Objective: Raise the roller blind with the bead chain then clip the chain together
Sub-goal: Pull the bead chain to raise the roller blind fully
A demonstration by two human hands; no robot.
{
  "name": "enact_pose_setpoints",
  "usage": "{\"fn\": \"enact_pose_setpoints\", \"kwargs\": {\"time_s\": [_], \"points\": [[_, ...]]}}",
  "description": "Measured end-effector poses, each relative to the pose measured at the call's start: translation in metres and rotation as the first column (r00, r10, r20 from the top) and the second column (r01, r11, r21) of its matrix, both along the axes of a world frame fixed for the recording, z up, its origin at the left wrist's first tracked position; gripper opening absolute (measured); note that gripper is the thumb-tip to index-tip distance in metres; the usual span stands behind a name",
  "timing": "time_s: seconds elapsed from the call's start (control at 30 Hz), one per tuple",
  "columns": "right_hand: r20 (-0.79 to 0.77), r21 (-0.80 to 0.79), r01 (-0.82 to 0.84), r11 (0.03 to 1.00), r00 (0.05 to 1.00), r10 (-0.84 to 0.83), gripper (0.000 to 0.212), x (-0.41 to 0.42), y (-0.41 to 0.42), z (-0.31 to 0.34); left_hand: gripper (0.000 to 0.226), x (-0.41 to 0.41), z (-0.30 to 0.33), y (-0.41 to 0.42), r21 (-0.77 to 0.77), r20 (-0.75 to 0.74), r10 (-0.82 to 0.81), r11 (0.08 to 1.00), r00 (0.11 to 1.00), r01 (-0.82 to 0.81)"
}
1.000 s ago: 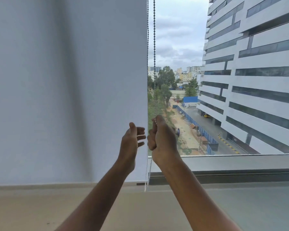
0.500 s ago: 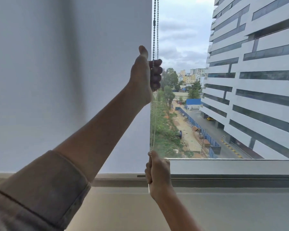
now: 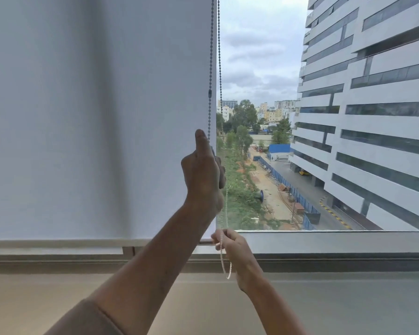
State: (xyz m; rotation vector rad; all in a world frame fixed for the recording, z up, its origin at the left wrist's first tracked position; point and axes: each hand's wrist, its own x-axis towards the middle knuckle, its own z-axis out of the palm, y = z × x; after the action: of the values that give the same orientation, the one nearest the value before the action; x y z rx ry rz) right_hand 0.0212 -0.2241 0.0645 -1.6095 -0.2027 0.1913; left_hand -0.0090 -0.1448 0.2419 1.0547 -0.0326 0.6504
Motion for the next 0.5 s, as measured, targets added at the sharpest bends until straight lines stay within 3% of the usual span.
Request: {"fn": "enact_pose_setpoints", "kwargs": {"time_s": [0.17, 0.3, 0.5], "points": [[0.099, 0.223, 0.052, 0.973, 0.992, -0.076, 0.03, 0.013, 0.002, 0.075, 0.074, -0.003, -0.033, -0.004, 0.027, -0.03, 0.032, 0.999, 0.999, -0.031], [0.168, 0.403, -0.054, 0.914, 0.986, -0.016, 0.038, 0.013, 0.006, 0.153, 0.075, -0.005, -0.06, -0.008, 0.049, -0.097, 0.043, 0.998, 0.994, -0.039], [0.222, 0.499, -0.194, 0.845, 0.971, 0.092, 0.045, -0.001, 0.01, 0.254, 0.071, -0.009, -0.104, -0.015, 0.119, -0.141, 0.094, 0.99, 0.986, -0.077]]}}
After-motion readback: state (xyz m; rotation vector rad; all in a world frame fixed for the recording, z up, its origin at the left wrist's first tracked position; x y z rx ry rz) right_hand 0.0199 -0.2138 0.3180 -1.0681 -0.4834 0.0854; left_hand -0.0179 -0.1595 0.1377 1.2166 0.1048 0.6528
